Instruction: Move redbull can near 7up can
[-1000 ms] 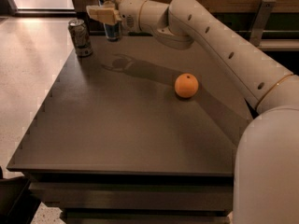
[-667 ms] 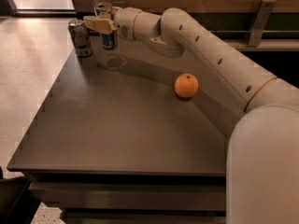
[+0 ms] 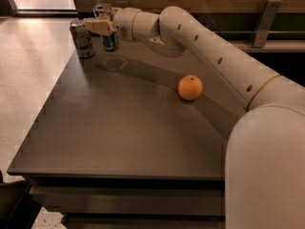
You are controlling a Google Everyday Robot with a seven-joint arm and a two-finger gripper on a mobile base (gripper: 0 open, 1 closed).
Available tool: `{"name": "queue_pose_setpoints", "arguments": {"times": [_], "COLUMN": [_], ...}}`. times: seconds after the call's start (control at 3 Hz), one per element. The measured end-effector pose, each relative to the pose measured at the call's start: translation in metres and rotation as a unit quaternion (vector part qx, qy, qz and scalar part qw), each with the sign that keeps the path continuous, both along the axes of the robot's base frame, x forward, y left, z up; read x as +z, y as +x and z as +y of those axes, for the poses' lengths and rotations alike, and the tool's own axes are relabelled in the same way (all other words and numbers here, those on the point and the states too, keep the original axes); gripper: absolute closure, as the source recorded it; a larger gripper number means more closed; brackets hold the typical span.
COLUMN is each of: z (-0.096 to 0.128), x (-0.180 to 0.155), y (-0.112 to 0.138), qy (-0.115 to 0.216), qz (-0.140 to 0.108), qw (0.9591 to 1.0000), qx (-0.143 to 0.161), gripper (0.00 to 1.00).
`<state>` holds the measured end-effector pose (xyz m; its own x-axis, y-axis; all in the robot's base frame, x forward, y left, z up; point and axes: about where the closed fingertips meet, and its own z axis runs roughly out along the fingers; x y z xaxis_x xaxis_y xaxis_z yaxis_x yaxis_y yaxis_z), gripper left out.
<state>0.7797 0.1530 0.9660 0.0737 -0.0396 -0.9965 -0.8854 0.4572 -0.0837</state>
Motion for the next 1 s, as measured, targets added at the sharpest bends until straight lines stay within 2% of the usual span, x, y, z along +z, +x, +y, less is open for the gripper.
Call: {"name": "queue_pose_setpoints", "arguments": {"times": [0.67, 1.0], "z": [0.002, 0.005], "x": [-0.013, -0.024], "y": [0.015, 0.024], "qy": [-0.028, -0.027], "qz": [0.001, 0.003], "qw": [0.9996, 0.9996], "qx": [-0.008, -0.005], "gripper": [1.0, 1.0]}}
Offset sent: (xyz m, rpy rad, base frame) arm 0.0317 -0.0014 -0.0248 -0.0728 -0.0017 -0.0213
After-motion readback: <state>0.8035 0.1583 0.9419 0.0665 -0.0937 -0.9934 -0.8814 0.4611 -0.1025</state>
